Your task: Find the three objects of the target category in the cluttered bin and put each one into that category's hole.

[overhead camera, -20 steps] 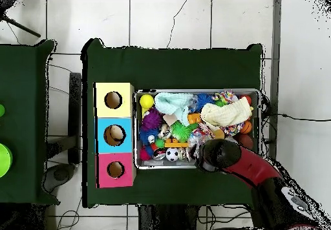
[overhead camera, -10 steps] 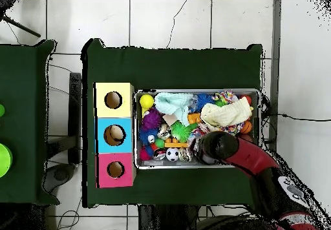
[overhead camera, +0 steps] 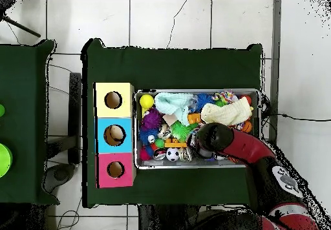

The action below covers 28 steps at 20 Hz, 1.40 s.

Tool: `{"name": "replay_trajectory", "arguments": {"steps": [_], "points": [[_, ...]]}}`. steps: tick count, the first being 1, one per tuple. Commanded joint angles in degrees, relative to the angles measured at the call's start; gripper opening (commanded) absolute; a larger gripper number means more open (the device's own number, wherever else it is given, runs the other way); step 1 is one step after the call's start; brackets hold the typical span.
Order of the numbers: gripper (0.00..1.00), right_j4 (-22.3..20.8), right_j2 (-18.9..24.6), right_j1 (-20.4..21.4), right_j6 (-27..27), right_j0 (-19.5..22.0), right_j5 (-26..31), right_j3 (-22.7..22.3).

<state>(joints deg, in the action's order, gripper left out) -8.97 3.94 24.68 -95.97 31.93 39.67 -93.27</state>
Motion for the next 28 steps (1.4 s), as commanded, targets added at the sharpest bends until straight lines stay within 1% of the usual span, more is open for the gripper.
{"name": "replay_trajectory", "arguments": {"steps": [1, 6, 10, 14, 18, 22, 25, 28], "points": [[1.0, -2.7, 7.3, -4.3, 6.1, 0.0, 4.2, 7.5], [1.0, -3.5, 8.2, -4.8, 7.5, 1.1, 3.5, 7.5], [1.0, -5.6, 10.8, -4.9, 11.2, 2.9, 1.0, 6.8], [1.0, -7.4, 11.5, -4.3, 10.4, 3.3, 0.2, 6.2], [1.0, -7.7, 12.0, -4.4, 8.4, 4.1, -0.1, 5.5], [1.0, -8.3, 12.7, -4.5, 8.4, 5.0, 0.5, 5.1], [1.0, -8.5, 13.0, -2.8, 7.9, 5.7, 0.8, 3.4], [1.0, -8.9, 12.8, 1.0, 7.2, 5.7, 2.6, 0.4]]}}
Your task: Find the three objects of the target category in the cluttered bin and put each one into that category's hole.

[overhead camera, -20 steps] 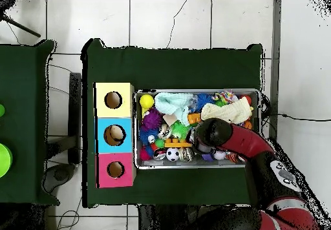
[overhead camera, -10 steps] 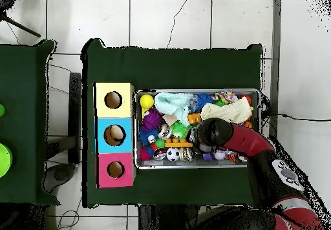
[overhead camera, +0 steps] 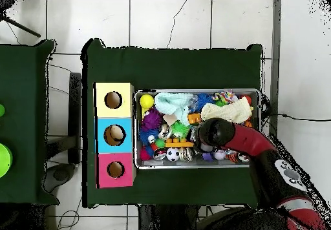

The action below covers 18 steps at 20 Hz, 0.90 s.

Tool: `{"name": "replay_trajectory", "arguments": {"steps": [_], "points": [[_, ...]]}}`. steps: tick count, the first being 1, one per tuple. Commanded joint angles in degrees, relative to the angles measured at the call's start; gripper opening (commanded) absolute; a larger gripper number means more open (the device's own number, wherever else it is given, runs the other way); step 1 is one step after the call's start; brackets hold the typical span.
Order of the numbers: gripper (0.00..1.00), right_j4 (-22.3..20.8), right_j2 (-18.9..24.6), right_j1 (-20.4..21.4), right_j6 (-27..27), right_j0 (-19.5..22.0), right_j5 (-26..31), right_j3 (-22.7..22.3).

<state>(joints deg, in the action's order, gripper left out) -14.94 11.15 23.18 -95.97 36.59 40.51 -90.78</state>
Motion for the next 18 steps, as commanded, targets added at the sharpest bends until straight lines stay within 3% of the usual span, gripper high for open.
{"name": "replay_trajectory", "arguments": {"steps": [1, 7, 12, 18], "points": [[1.0, -3.1, 5.3, 4.3, 6.8, 0.9, 2.2, -3.4], [1.0, -2.9, 4.4, 12.1, 4.8, 1.0, 2.2, -10.4], [1.0, -2.9, 2.9, 17.4, 4.0, 0.1, 3.8, -13.4], [1.0, -3.0, 3.2, 17.9, 3.8, 0.5, 3.5, -14.2]]}}
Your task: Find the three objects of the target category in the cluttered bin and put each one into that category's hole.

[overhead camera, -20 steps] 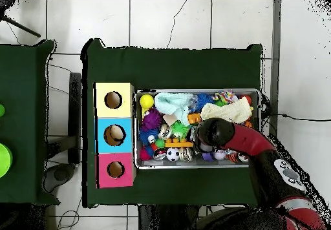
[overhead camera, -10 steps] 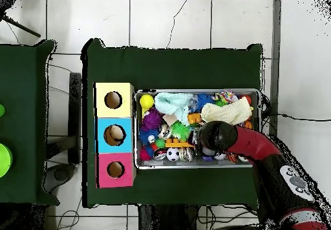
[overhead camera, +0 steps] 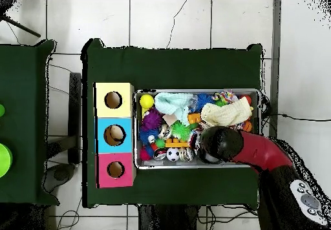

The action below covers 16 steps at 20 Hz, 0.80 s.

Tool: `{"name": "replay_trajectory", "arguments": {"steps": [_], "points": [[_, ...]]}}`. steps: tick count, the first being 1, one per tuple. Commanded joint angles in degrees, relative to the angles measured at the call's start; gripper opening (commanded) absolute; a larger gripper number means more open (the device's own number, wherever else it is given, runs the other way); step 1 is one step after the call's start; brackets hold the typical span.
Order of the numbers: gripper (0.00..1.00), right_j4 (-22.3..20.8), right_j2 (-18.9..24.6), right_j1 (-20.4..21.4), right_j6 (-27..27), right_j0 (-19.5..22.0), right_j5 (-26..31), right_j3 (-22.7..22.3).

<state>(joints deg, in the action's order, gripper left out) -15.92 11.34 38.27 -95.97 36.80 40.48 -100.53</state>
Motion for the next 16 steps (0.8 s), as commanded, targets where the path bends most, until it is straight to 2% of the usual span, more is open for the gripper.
{"name": "replay_trajectory", "arguments": {"steps": [1, 9, 12, 16], "points": [[1.0, -2.1, 3.0, 3.0, 3.7, 0.3, 3.4, -4.6], [1.0, -1.2, 2.7, 5.8, 2.1, 0.2, 2.8, -7.5], [1.0, -0.2, 3.3, 2.7, -0.3, 0.7, -1.1, -7.6], [1.0, -1.0, 3.9, -0.7, 0.8, 0.5, -0.8, -4.9]]}}
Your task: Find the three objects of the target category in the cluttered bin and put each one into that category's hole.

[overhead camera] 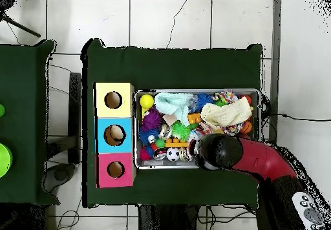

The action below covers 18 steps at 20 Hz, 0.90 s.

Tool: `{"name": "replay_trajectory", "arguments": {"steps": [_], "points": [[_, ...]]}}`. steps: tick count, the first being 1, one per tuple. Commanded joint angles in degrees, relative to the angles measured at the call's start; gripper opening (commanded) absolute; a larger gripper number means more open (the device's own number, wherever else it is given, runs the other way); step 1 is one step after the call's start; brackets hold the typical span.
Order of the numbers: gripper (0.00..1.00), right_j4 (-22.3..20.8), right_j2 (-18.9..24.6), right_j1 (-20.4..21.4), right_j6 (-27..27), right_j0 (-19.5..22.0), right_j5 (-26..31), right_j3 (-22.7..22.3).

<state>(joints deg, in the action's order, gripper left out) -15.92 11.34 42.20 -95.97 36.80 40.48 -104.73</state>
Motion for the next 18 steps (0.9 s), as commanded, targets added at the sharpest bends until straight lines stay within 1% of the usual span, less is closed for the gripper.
{"name": "replay_trajectory", "arguments": {"steps": [1, 5, 9, 12, 15, 18], "points": [[1.0, -1.1, 4.2, -5.1, 1.3, 0.4, -0.5, -0.1], [1.0, -1.5, 5.0, -6.0, 2.5, -1.0, 1.2, 2.0], [1.0, -2.1, 5.9, -5.5, 2.7, -2.8, 0.3, 2.9], [1.0, -2.2, 5.3, -4.5, 1.6, -5.0, 1.0, 3.8], [1.0, -2.5, 4.2, -2.2, 0.6, -7.5, 2.2, 4.3], [1.0, -3.4, 3.3, -1.3, 1.4, -9.6, 4.5, 5.6]]}}
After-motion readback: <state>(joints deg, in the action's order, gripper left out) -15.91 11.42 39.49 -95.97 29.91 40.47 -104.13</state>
